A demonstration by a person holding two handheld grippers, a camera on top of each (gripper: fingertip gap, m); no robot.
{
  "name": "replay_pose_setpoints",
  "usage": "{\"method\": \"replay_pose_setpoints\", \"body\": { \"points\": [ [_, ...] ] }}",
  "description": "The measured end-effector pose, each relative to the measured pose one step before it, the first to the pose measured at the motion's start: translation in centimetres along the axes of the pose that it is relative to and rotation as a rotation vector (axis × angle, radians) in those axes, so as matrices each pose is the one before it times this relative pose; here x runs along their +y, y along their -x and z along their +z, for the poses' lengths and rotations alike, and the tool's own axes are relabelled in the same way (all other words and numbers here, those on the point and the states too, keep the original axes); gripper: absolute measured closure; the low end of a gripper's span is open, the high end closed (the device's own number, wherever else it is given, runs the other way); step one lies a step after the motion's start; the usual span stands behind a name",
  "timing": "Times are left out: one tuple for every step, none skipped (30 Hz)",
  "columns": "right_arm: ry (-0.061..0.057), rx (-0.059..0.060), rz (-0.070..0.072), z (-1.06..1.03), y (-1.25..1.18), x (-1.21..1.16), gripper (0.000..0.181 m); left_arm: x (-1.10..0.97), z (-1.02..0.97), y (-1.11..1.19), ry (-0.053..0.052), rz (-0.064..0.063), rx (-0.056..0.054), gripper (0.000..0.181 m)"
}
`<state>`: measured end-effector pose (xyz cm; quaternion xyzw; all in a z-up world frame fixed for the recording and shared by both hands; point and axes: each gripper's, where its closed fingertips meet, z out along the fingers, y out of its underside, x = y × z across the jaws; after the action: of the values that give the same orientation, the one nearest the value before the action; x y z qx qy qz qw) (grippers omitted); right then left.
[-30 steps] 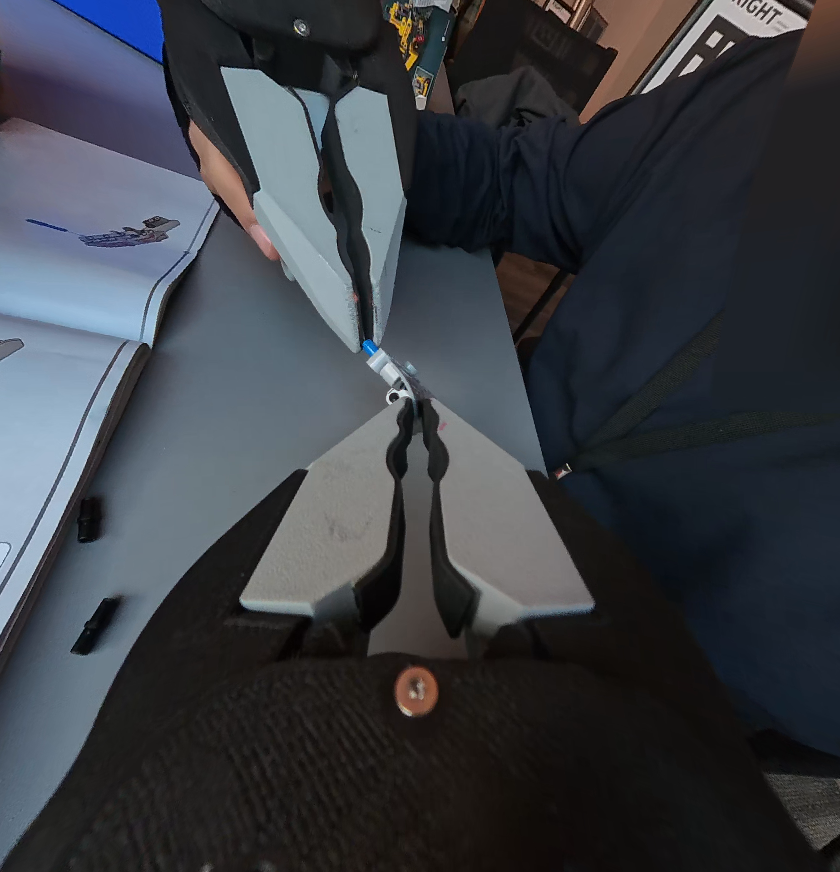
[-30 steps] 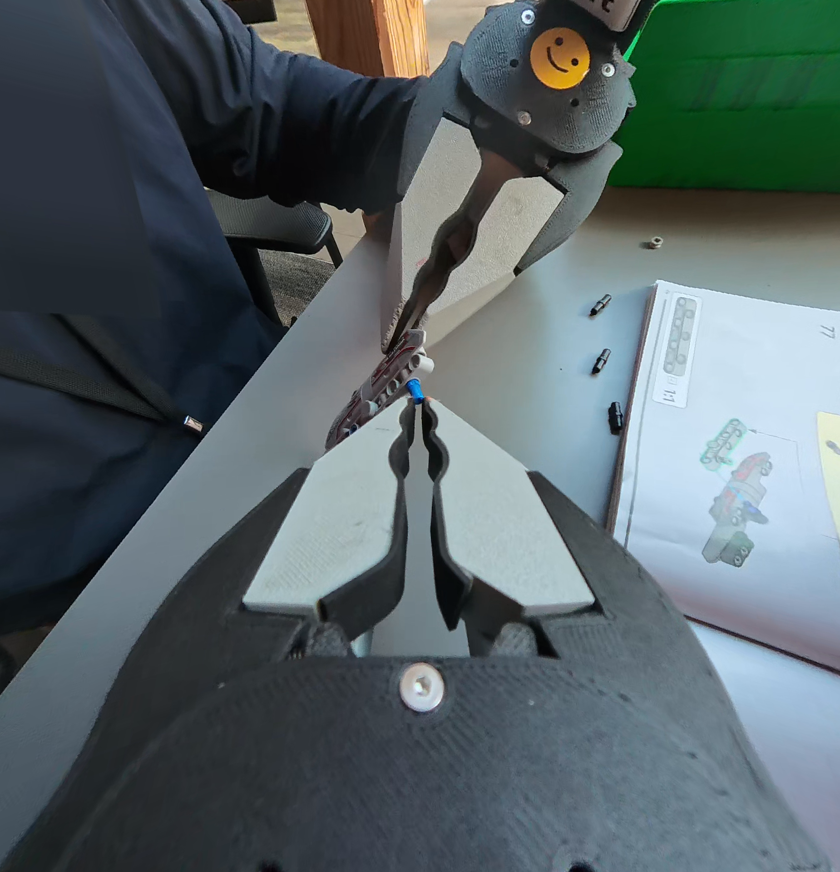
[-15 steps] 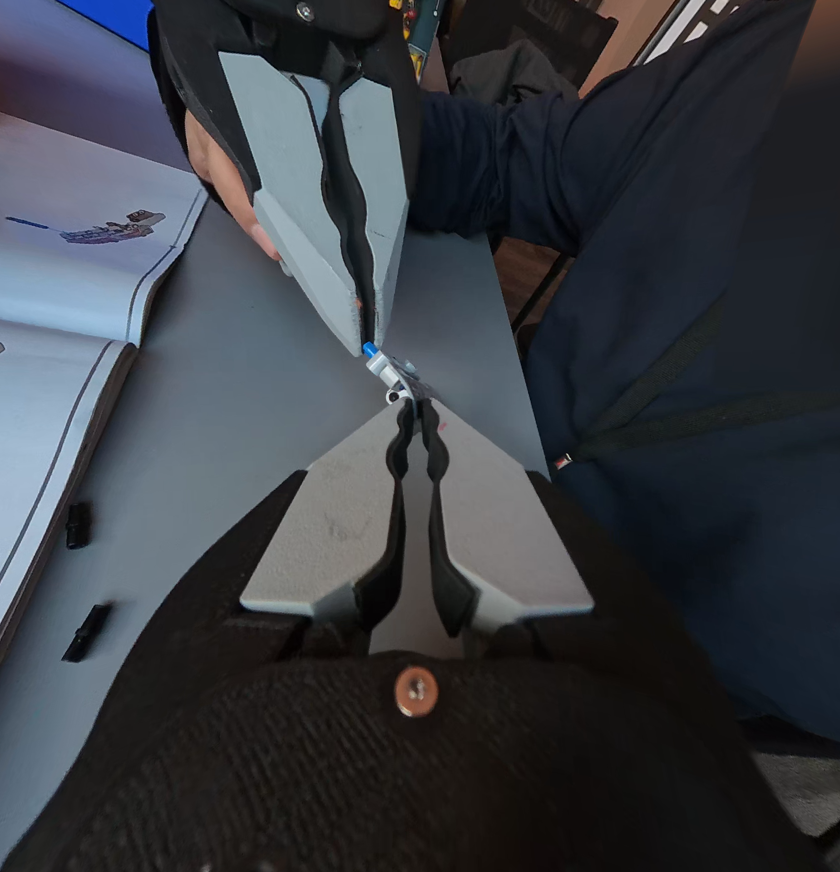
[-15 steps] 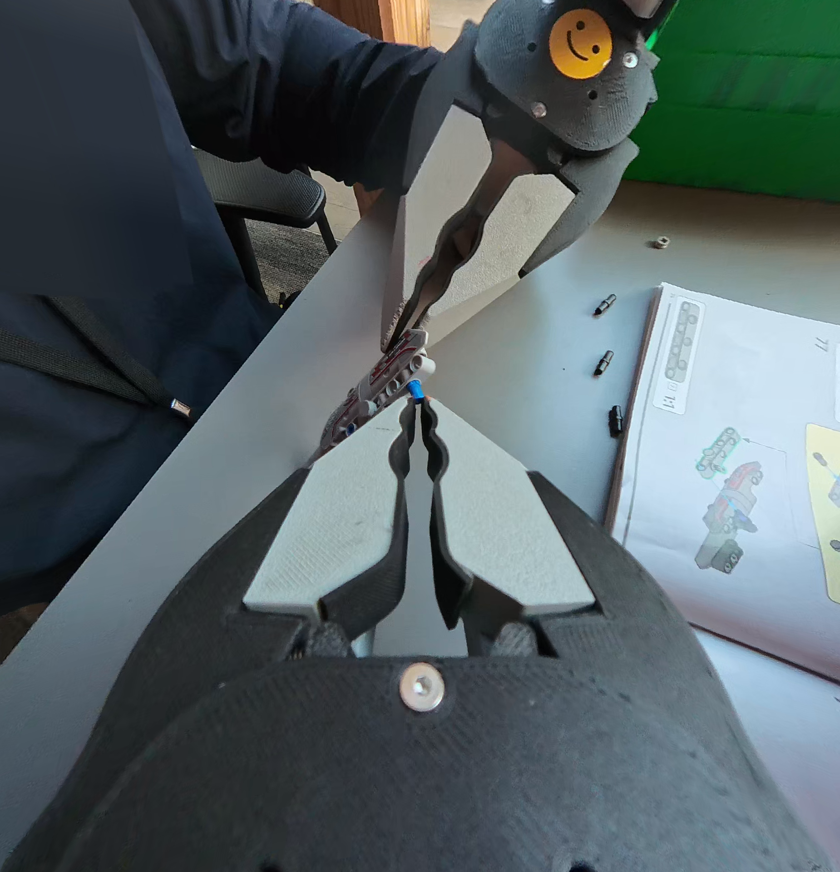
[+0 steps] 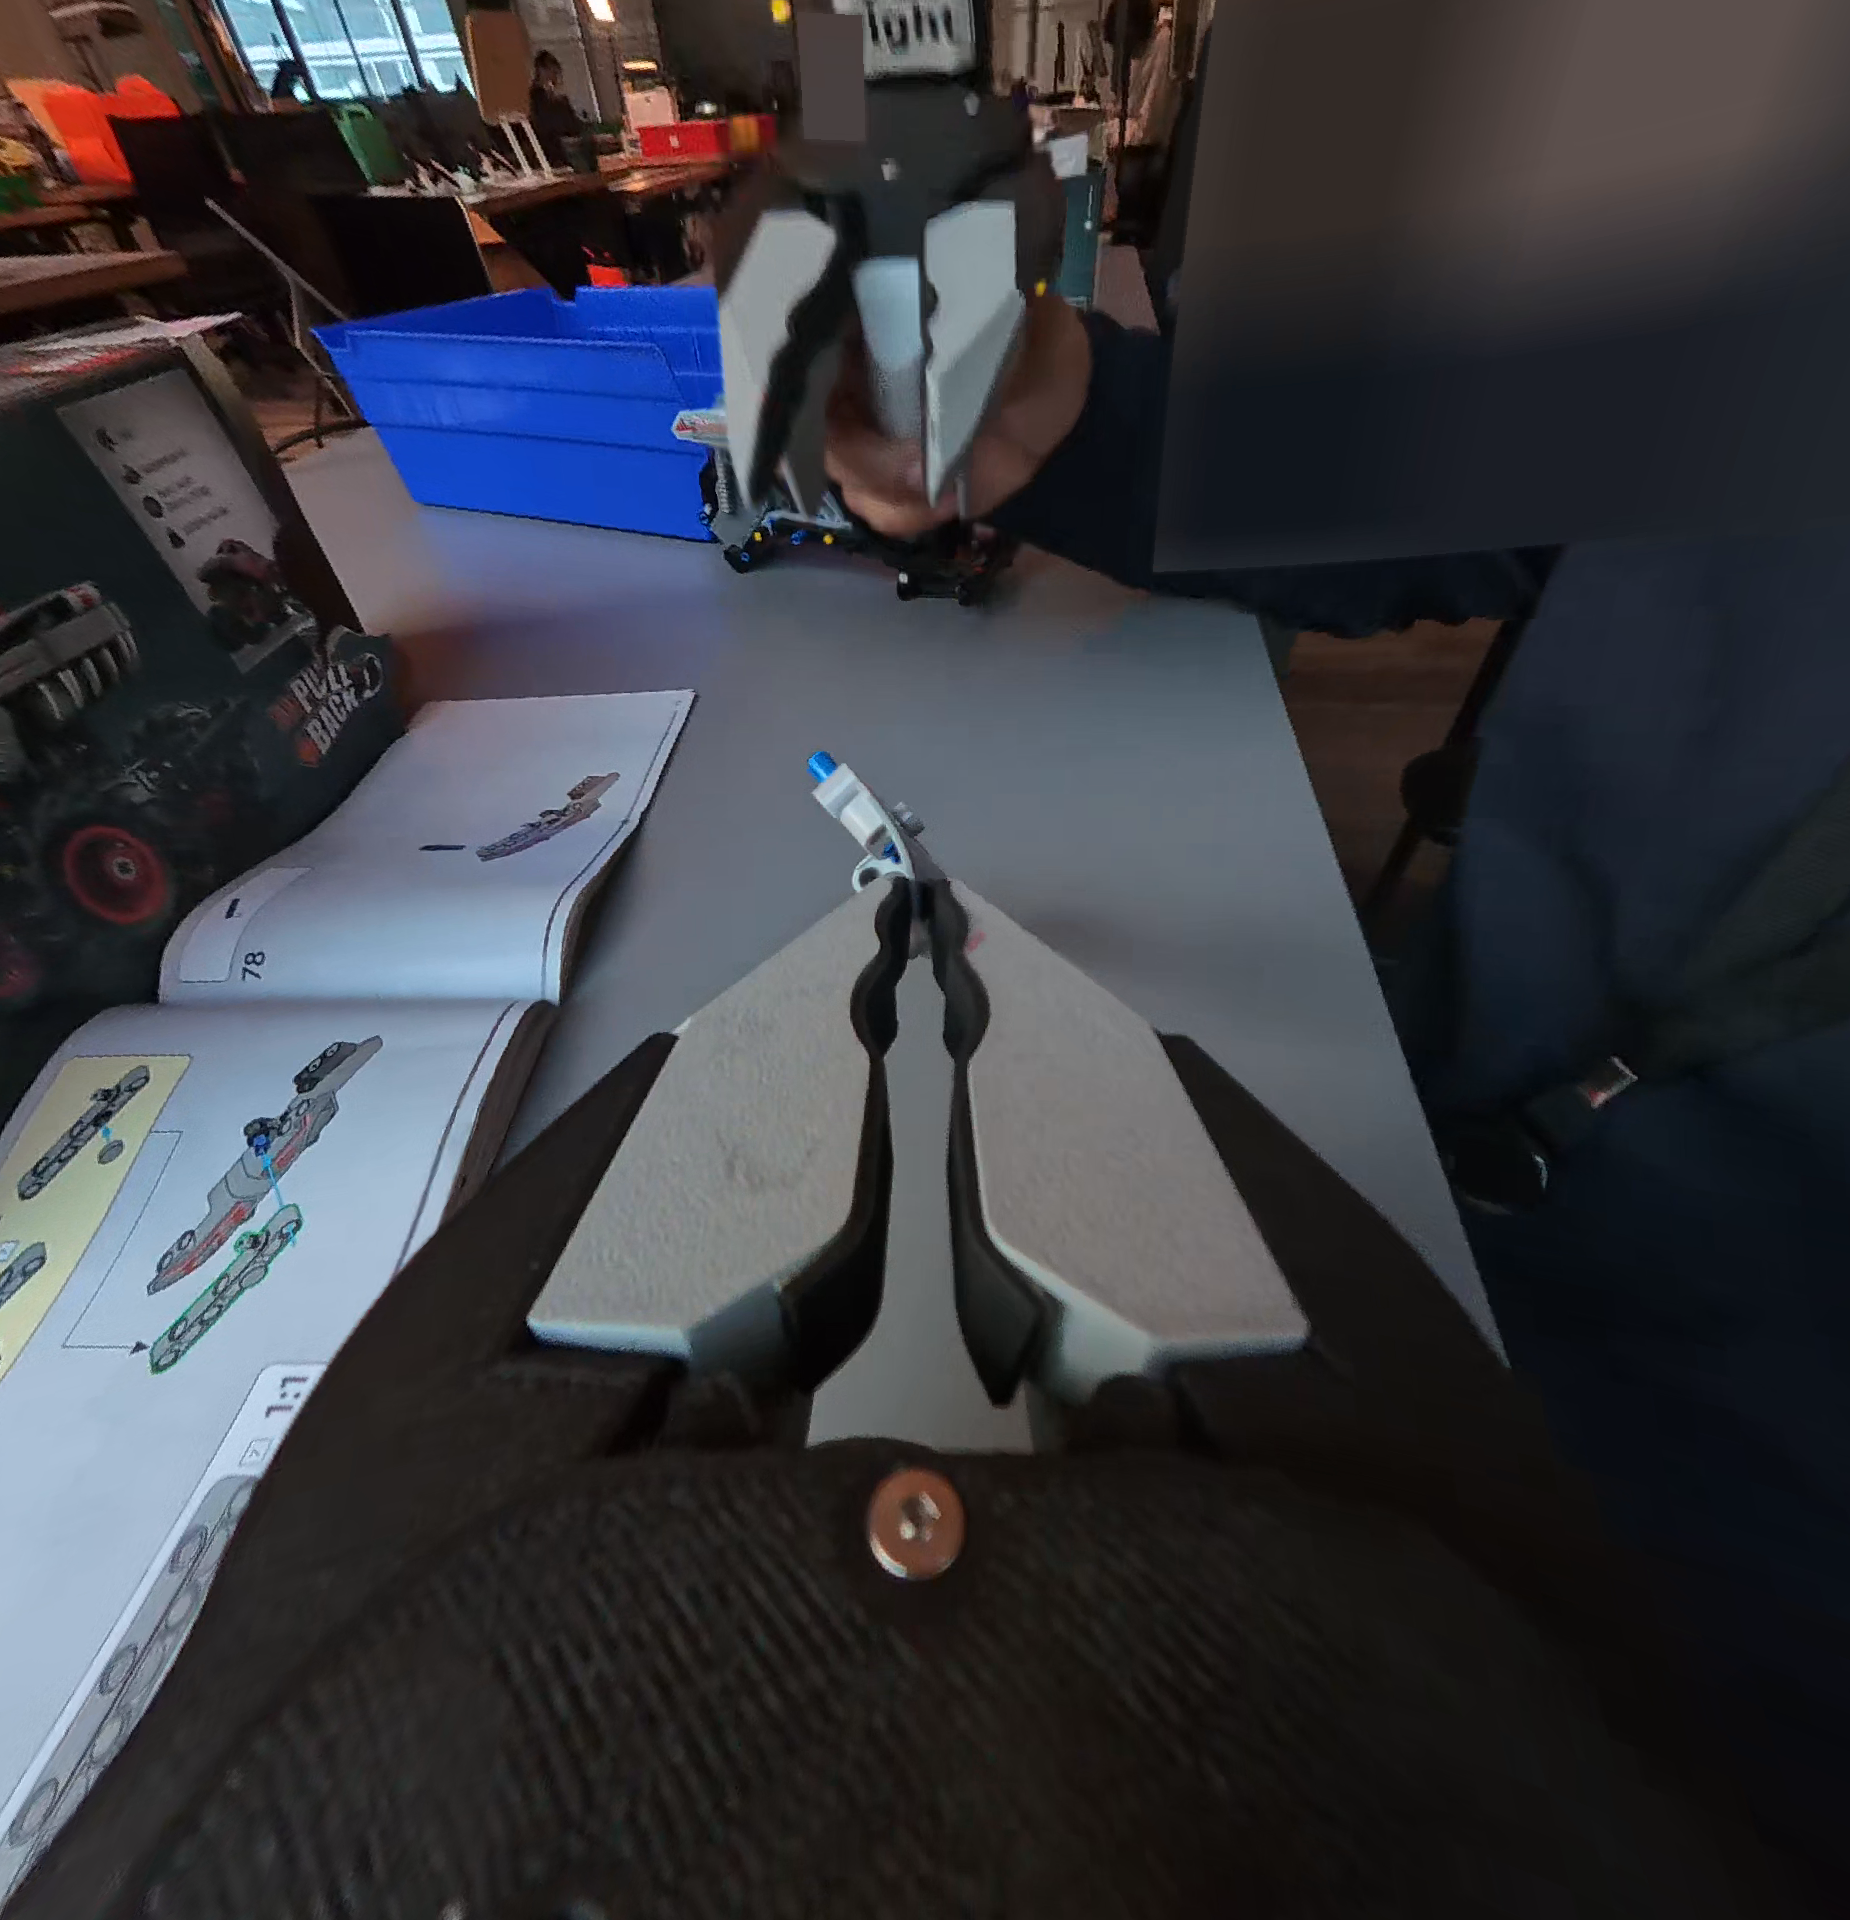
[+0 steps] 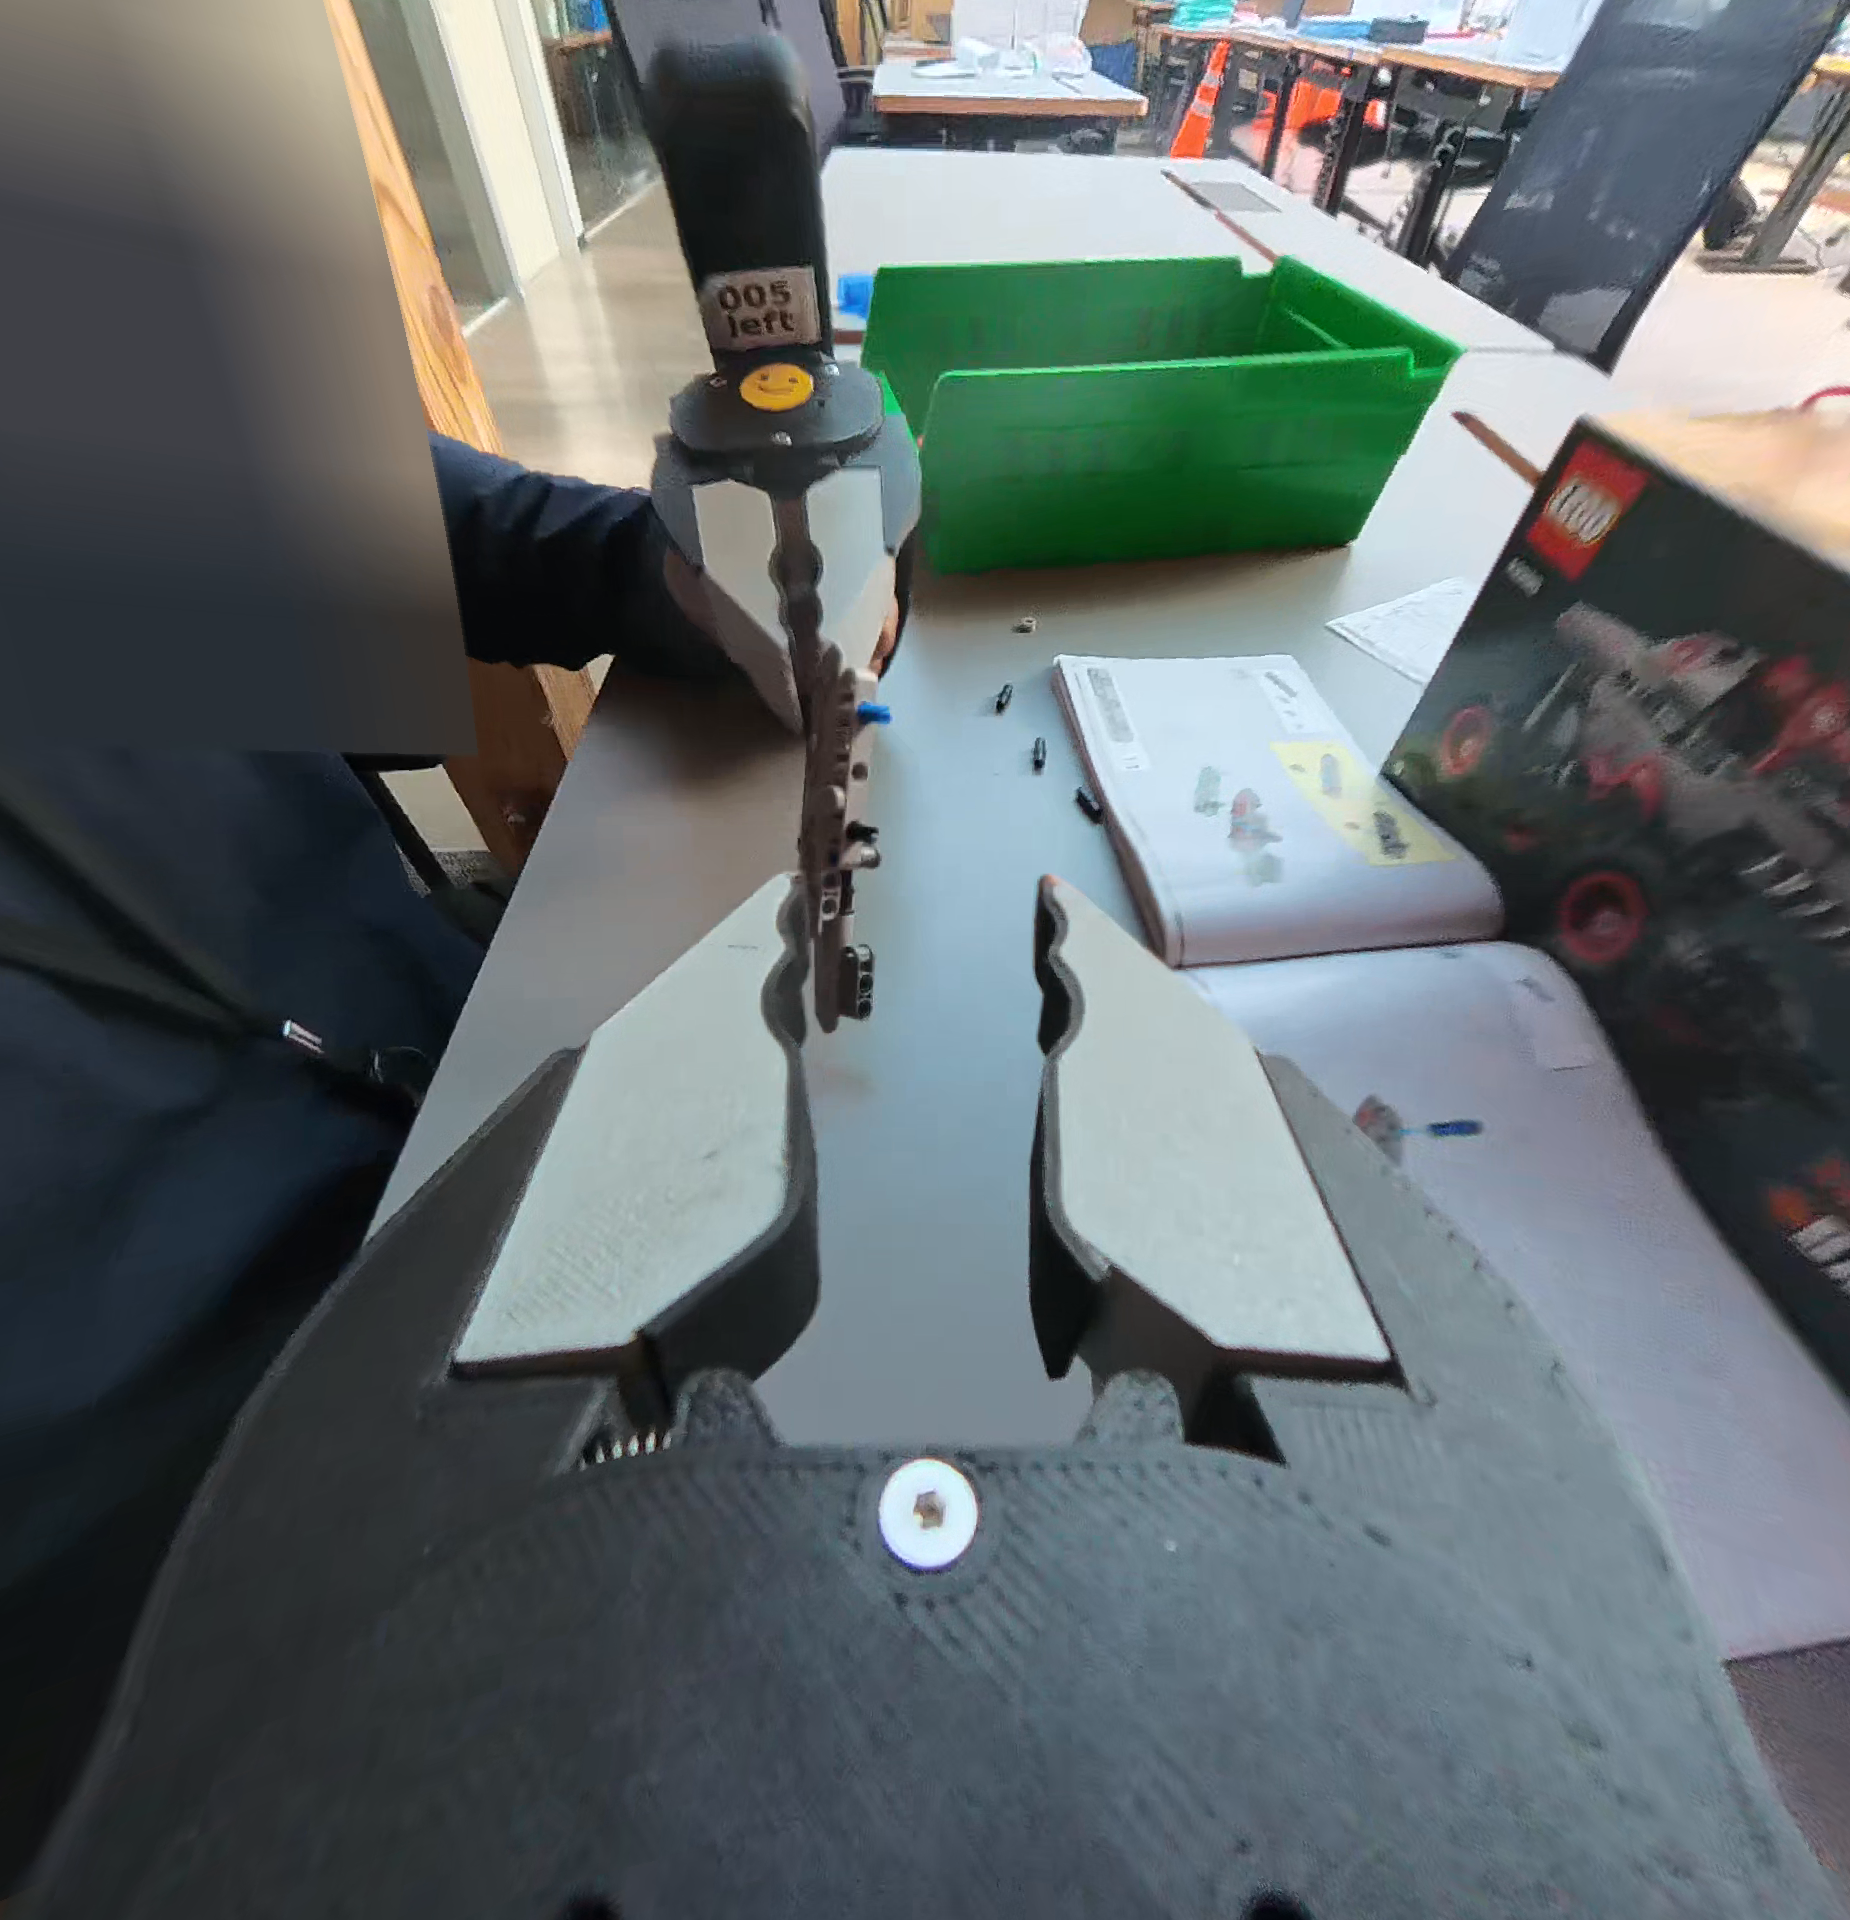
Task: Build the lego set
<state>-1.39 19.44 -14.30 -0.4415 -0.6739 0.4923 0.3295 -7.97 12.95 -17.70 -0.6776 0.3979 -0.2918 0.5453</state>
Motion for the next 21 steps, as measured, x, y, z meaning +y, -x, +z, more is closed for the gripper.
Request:
{"method": "replay_pose_setpoints", "body": {
  "points": [
    [-0.0008,0.0053,0.0260,0.617,0.174,0.771,0.135,-0.345,0.126,0.022,-0.0228,0.0007,-0.0026,0.181],
    [0.0004,-0.0064,0.0287,0.709,0.233,0.574,0.132,-0.494,0.117,0.067,-0.0330,0.0025,-0.0067,0.180],
    [-0.0051,-0.0236,0.0257,0.739,0.462,0.338,0.128,-0.569,0.118,-0.039,-0.0351,0.0058,-0.0021,0.181],
    [-0.0008,-0.0235,0.0189,0.702,0.436,0.293,0.126,-0.547,0.142,-0.038,-0.0328,0.0032,-0.0033,0.181],
    [0.0075,-0.0104,0.0086,0.622,0.245,0.355,0.125,-0.346,0.194,0.033,-0.0234,-0.0037,-0.0081,0.181],
    [0.0119,0.0008,-0.0005,0.533,0.088,0.407,0.125,-0.140,0.236,0.048,-0.0096,-0.0070,-0.0078,0.181],
    [0.0107,0.0078,-0.0025,0.428,-0.024,0.357,0.126,-0.029,0.258,-0.009,-0.0035,-0.0047,-0.0039,0.181],
    [0.0035,0.0092,0.0017,0.332,-0.065,0.211,0.129,0.036,0.267,-0.142,-0.0016,-0.0022,0.0049,0.181],
    [-0.0011,0.0047,0.0077,0.277,-0.038,0.134,0.132,0.091,0.277,-0.016,0.0024,-0.0015,-0.0020,0.181],
    [0.0028,-0.0055,0.0104,0.220,0.059,0.158,0.141,0.131,0.284,0.095,0.0038,-0.0029,-0.0064,0.181],
    [0.0090,-0.0171,0.0096,0.183,0.197,0.227,0.154,0.139,0.302,0.039,0.0037,-0.0077,0.0021,0.181],
    [0.0178,-0.0186,0.0116,0.167,0.160,0.372,0.167,0.045,0.247,0.024,0.0017,-0.0092,0.0047,0.181],
    [0.0230,-0.0090,0.0136,0.133,-0.001,0.451,0.174,-0.033,0.203,0.149,-0.0044,-0.0071,-0.0033,0.181],
    [0.0157,-0.0009,0.0112,0.065,-0.118,0.350,0.181,0.046,0.174,0.283,0.0006,-0.0123,-0.0098,0.181],
    [0.0001,-0.0068,0.0087,0.005,-0.002,0.121,0.181,0.126,0.147,0.315,0.0104,-0.0198,-0.0087,0.181],
    [-0.0071,-0.0167,0.0096,-0.073,0.149,-0.061,0.181,0.099,0.086,0.239,0.0078,-0.0181,-0.0037,0.181],
    [-0.0111,-0.0115,0.0112,-0.124,0.073,-0.158,0.181,0.013,-0.004,0.237,0.0016,-0.0132,-0.0075,0.181],
    [-0.0117,0.0002,0.0090,-0.139,-0.082,-0.179,0.181,-0.042,-0.103,0.178,-0.0043,-0.0046,-0.0074,0.181],
    [-0.0092,0.0074,0.0029,-0.169,-0.149,-0.178,0.181,-0.089,-0.127,0.045,-0.0074,-0.0006,-0.0006,0.181],
    [-0.0078,0.0158,-0.0018,-0.177,-0.256,-0.151,0.181,-0.115,-0.115,-0.099,-0.0087,0.0017,0.0063,0.181],
    [-0.0080,0.0223,-0.0036,-0.177,-0.343,-0.129,0.181,-0.093,-0.084,-0.166,-0.0065,0.0075,0.0063,0.181]
  ]
}}
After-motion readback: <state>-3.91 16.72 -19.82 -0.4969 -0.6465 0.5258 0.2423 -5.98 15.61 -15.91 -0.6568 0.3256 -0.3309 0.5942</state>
